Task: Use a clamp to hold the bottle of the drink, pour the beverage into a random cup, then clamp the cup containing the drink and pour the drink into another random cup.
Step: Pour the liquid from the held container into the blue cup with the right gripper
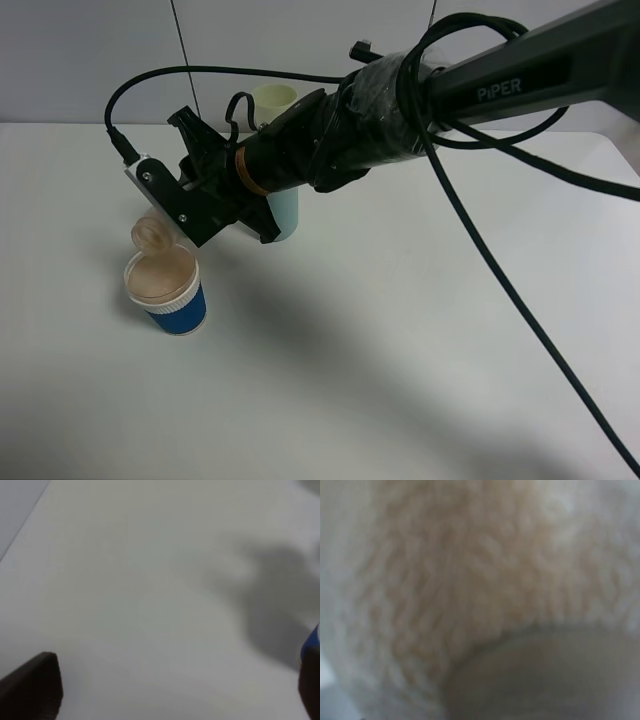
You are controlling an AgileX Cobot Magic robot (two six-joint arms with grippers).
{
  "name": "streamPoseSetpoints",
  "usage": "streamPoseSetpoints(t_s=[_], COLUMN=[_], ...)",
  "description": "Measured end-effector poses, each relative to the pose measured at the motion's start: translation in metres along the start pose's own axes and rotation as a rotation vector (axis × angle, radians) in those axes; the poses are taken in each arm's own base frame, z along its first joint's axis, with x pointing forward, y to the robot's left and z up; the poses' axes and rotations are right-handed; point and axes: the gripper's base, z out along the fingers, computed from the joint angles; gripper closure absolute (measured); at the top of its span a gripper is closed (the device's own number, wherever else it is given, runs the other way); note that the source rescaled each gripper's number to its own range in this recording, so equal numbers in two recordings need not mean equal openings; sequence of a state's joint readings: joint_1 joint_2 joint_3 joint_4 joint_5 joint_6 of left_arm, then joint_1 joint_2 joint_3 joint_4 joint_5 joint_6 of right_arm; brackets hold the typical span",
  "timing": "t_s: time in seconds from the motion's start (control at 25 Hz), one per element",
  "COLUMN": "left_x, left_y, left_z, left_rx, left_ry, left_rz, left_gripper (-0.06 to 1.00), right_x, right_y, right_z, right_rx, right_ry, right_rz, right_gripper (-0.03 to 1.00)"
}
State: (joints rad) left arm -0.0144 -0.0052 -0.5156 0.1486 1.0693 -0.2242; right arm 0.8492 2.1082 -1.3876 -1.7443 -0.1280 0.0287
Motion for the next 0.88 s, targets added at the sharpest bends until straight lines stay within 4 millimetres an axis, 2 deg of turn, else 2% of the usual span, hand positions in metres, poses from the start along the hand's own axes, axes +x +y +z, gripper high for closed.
streamPoseSetpoints(t_s=[0.88], left_x=[0.0], left_y=[0.0], left_z=[0.0], left_rx=[0.0], left_ry=[0.0], left_rz=[0.0], left_gripper=[0.06], right_x=[0.0013], right_y=[-0.0002], right_z=[0.0001], right_rx=[0.0], right_ry=[0.024], right_rz=[-0.068], right_gripper=[0.95])
